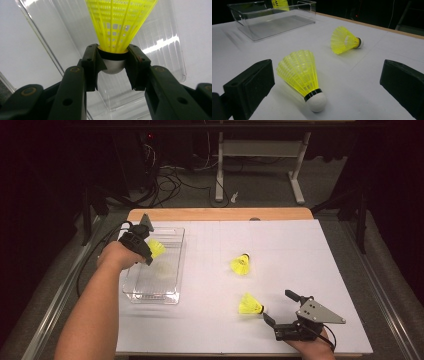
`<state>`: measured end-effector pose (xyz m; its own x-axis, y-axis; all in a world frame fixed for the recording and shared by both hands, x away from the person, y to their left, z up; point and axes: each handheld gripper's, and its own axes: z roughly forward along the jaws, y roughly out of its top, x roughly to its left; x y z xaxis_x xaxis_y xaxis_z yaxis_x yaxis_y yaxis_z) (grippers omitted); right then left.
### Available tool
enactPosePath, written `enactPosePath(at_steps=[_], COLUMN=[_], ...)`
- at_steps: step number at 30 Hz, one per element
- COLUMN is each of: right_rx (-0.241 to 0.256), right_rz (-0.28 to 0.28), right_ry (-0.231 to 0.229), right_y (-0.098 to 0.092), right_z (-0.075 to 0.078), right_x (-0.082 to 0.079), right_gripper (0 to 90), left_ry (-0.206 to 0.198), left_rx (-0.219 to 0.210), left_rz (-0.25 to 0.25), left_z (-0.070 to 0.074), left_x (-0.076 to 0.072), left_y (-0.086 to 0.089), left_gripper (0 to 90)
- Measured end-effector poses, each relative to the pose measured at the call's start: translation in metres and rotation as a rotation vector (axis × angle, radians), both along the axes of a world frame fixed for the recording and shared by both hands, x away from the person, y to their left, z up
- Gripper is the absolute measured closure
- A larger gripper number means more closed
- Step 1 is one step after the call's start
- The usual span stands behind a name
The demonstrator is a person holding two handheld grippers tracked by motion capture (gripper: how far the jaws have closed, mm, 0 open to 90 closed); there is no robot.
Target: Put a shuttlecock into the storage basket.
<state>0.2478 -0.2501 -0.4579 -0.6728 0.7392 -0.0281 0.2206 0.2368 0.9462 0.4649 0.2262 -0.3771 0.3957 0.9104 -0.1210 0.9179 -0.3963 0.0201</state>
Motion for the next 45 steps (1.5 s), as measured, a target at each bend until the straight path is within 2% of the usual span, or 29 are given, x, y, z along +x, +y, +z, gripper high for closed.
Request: enactPosePath(at_steps=[12, 18, 30, 45], right_rx=[0.000, 0.000, 0.003, 0.003], right_rz=[-0.001, -0.002, -0.003, -0.001], right_ry=[-0.002, -0.001, -0.003, -0.002], right_y=[0.000, 0.000, -0.002, -0.001], right_z=[0.000, 0.000, 0.001, 0.001], right_x=[0.000, -0.001, -0.002, -0.002], right_gripper=[0.2, 0.2, 0.2, 0.3], left_ry=[0.024, 0.016, 0.026, 0.012], left_rx=[0.008, 0.012, 0.005, 0.008], left_rz=[-0.008, -0.002, 0.023, 0.025], left_z=[-0.014, -0.019, -0.026, -0.028], left_x=[0.003, 0.003, 0.004, 0.005], left_y=[-0.004, -0.006, -0.004, -0.004], left_gripper=[64.8, 64.8, 64.8, 64.8])
